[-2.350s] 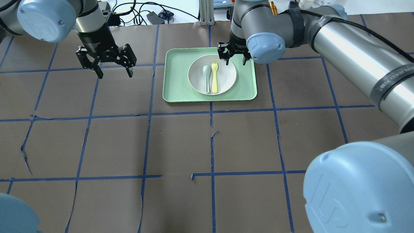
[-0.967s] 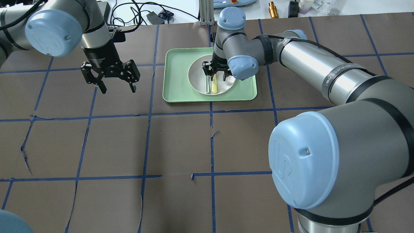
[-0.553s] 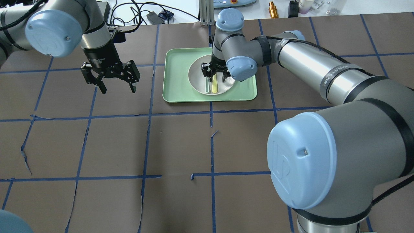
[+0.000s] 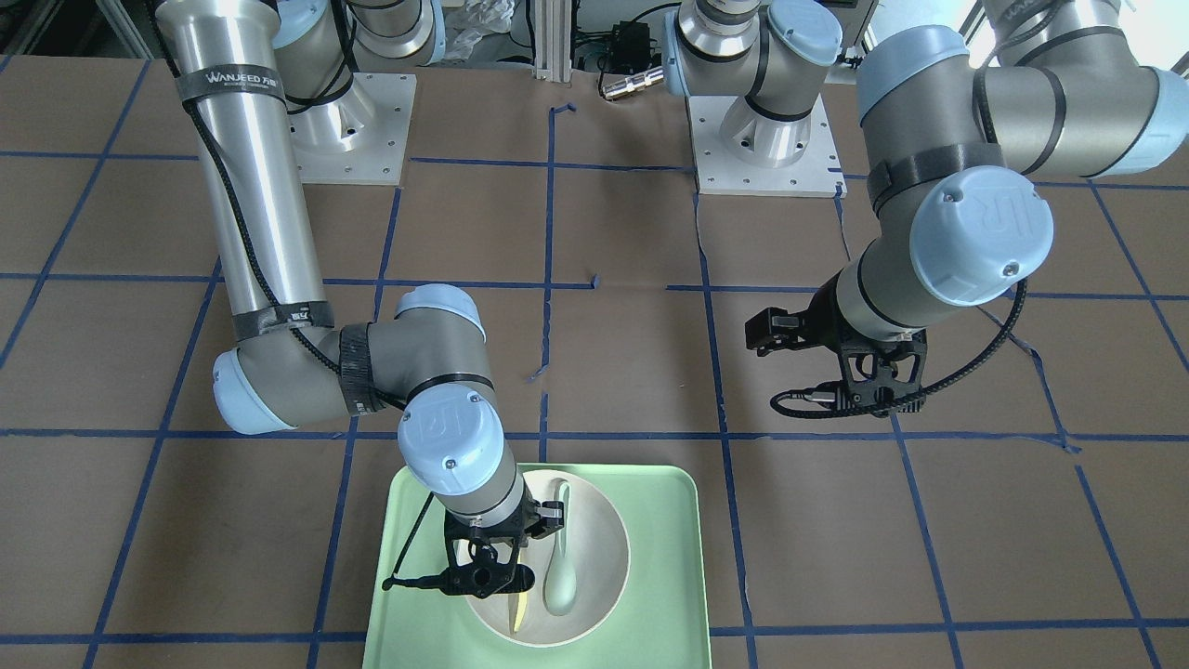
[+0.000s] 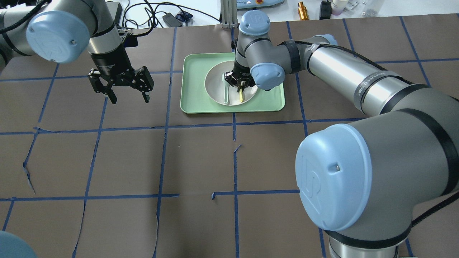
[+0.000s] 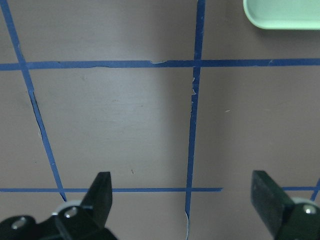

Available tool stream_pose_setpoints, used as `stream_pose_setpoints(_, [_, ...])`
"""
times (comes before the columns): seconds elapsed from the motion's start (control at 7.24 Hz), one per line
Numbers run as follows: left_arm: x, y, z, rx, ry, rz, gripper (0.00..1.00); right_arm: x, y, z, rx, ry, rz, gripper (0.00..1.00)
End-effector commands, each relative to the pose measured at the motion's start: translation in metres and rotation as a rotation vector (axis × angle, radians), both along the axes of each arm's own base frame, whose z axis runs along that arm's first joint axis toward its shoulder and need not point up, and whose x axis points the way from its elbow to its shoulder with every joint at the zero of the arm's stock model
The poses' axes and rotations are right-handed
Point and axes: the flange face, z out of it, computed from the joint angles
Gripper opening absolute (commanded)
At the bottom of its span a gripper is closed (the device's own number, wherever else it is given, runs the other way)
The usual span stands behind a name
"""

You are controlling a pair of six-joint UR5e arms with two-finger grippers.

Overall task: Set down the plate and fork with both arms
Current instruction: 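Lift the yellow fork and lay it on the tray beside the plate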

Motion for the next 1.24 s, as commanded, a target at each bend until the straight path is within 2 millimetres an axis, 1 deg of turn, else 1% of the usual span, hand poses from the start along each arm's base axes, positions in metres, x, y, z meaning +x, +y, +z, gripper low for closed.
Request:
stream_pose_setpoints(0.0, [0.001, 0.000, 0.001, -0.002, 0.000, 0.001, 1.00, 0.000, 0.001, 0.015, -0.015, -0.006, -0.014, 0.00])
stream_pose_setpoints(0.14, [0.002, -0.001, 0.001, -0.002, 0.000, 0.003, 1.00, -0.002, 0.004, 0.033, -0.023, 0.006, -0.019, 0.00])
stream_pose_setpoints(0.28, [0.002, -0.002, 0.001, -0.011, -0.001, 0.003, 1.00, -0.007, 0.009, 0.067, -0.042, 0.014, -0.026, 0.00])
stream_pose_setpoints(0.41, [0.002, -0.002, 0.002, -0.014, -0.001, 0.003, 1.00, -0.019, 0.009, 0.081, -0.061, 0.076, -0.039, 0.00])
stream_pose_setpoints(0.55, [0.002, -0.002, 0.002, -0.014, -0.001, 0.003, 1.00, -0.035, 0.005, 0.080, -0.086, 0.187, -0.056, 0.00])
stream_pose_setpoints(0.69, [0.002, -0.002, 0.000, -0.011, 0.001, 0.003, 1.00, -0.040, 0.004, 0.073, -0.082, 0.219, -0.059, 0.00])
stream_pose_setpoints(0.97, [0.001, -0.002, 0.000, -0.010, 0.002, 0.005, 1.00, -0.039, -0.002, 0.042, -0.046, 0.228, -0.061, 0.00])
stream_pose_setpoints(1.11, [0.001, -0.001, -0.001, -0.007, 0.002, 0.005, 1.00, -0.045, -0.006, 0.019, -0.018, 0.242, -0.058, 0.00])
